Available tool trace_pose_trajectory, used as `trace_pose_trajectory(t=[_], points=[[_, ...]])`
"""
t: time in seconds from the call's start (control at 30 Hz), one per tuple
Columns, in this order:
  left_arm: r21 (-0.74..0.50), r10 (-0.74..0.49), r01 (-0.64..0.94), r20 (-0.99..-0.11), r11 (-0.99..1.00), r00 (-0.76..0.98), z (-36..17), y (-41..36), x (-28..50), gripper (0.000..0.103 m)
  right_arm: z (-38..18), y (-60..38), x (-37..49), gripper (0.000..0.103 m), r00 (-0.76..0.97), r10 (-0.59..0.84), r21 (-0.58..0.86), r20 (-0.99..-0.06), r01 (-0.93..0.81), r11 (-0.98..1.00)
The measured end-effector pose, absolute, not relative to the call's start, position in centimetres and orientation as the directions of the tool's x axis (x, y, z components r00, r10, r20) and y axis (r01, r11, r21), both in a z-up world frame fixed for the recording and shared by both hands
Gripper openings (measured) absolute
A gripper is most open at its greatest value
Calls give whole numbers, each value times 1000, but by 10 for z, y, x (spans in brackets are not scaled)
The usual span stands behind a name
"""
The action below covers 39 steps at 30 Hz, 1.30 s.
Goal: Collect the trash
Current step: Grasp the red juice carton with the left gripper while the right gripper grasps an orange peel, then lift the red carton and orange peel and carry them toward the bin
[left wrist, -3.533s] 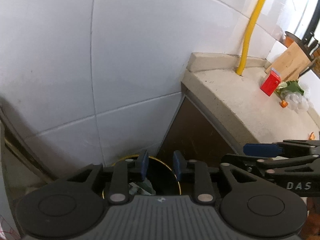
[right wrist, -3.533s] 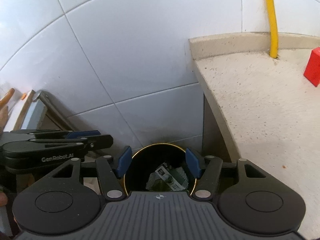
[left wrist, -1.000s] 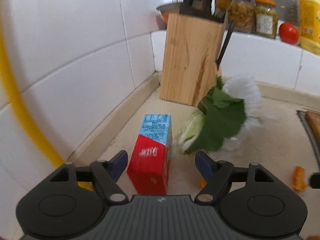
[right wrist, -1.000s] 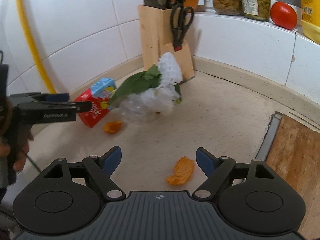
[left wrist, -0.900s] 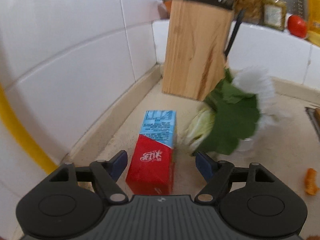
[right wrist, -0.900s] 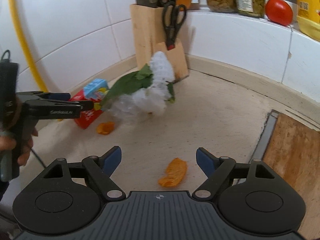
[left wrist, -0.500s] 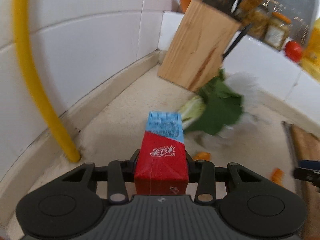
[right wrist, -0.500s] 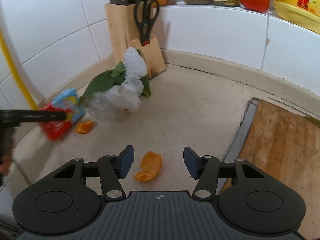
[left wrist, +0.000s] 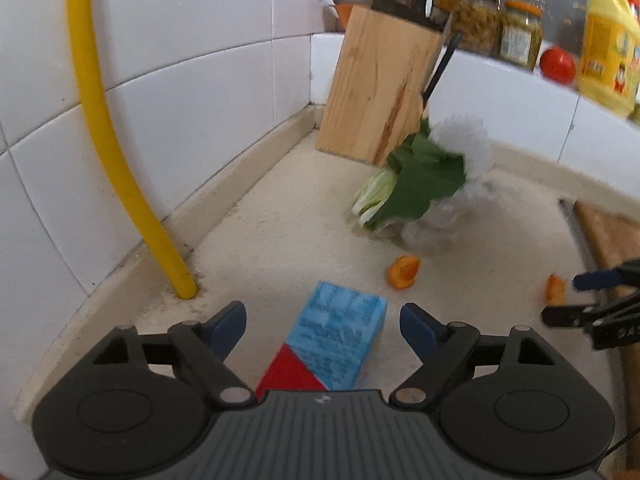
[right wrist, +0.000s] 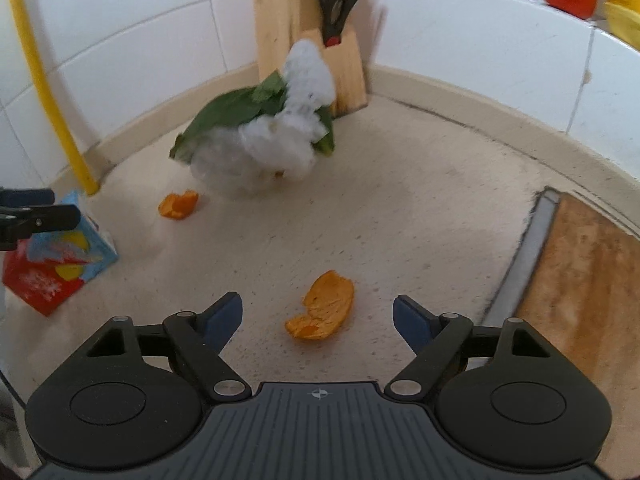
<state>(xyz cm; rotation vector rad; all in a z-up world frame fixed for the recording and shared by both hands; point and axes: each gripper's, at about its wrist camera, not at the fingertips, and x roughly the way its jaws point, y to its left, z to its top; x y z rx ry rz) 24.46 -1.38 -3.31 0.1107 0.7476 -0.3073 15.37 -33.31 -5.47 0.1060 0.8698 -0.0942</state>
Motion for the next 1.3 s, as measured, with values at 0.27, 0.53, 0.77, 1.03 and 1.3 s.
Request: trace_pose_trajectory(t=[0.27,0.53,0.77,1.03,1.3], points=[[-29,-247,326,-714,945,655,-42,-3,243,79,-64,-320,158,82,637,-46,23,-770,99,995],[-75,-286,350,-745,934,603,-53,-12,242,51,-63,-318,160,80,634,-52,15,-771,100,995],[-139,-318,333,-754,933,575,-56,-8,232,33,-59,-323,153,34,641,-89,-6,-762,132,991],[-189,-352,322,-727,928,589,-42,-1,220,33,-51,-327,144,15,643,-61,37,-763,138,990],[-223,-372,309,-704,925,605,-31,4,203,33,-34,-319,130,6,676,-35,67,-736,124,990]])
